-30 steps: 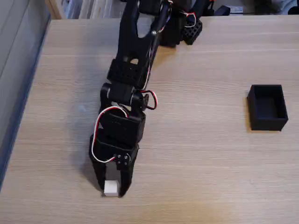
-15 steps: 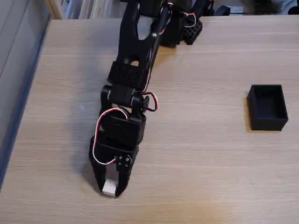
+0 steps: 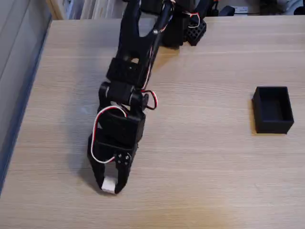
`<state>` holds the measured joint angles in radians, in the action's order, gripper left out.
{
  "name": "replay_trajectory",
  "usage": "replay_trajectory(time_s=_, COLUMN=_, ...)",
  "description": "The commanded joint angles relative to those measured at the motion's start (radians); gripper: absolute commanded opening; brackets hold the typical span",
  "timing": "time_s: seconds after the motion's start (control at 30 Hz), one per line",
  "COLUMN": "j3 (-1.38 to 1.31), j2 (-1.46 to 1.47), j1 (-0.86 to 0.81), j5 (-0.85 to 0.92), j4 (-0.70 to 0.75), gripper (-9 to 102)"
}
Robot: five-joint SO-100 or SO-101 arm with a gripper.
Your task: Pick a white block and place it in the black box.
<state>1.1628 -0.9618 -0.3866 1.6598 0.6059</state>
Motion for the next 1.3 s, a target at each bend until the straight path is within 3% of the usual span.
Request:
replay_trajectory(time_s=0.0, j3=0.052, j2=-0.158, j1=-0.005, j5=-0.011, j4=0.037, gripper=0)
replay_trajectory(time_s=0.43, j3=0.526, j2=-0.727, j1=0.118, j5=-0.02, j4=0.206, gripper=0)
replay_trajectory(time_s=0.87, j3=0.945, j2=-1.296, j1=0.525, j5=-0.078, j4=0.311, gripper=0)
replay_trajectory(time_s=1.27, j3=1.057, j2=-1.379, j1=0.865, j5=-0.12, j4=0.319, gripper=0)
